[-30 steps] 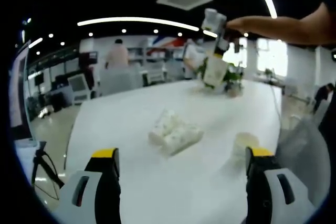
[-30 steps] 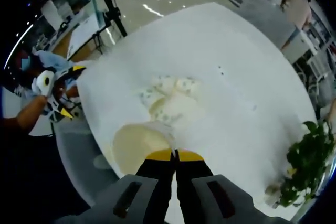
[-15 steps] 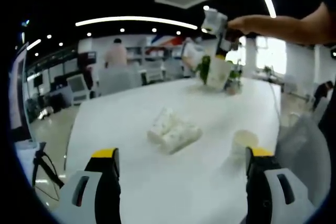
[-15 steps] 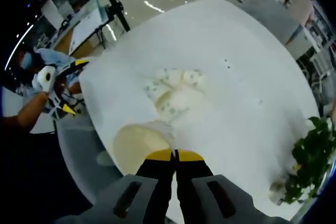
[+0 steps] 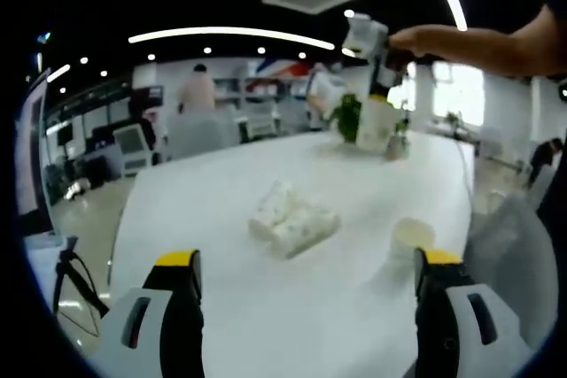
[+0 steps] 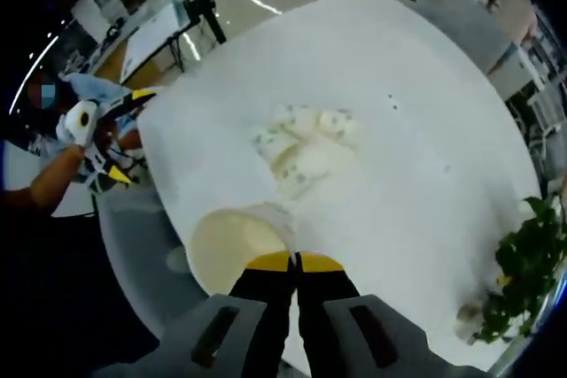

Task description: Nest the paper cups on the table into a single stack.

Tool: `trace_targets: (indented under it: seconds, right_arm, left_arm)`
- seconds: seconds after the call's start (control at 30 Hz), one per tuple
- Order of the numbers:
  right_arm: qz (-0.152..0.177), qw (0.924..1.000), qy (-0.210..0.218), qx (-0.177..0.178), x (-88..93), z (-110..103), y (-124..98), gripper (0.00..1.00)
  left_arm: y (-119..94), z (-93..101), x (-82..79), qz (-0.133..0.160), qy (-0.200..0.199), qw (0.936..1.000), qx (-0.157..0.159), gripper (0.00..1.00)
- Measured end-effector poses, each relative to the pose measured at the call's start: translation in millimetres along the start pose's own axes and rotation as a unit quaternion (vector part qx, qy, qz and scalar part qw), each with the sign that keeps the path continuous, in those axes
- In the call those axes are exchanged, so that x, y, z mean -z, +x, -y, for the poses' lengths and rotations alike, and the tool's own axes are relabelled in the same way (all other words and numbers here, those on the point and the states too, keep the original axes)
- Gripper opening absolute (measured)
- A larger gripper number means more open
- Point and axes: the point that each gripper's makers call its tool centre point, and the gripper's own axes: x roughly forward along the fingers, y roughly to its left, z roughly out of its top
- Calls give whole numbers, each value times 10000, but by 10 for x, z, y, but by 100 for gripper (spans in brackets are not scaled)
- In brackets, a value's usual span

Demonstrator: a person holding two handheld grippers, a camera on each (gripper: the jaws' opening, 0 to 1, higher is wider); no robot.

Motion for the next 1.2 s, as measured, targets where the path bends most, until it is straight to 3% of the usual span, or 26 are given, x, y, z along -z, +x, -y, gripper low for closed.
trace_targets:
  seconds: [1.2]
  right_arm:
    - [-189,9991,-255,-279,238,-430,150,0]
  left_arm:
    - [46,49,12,-62,-78,9999,60,99]
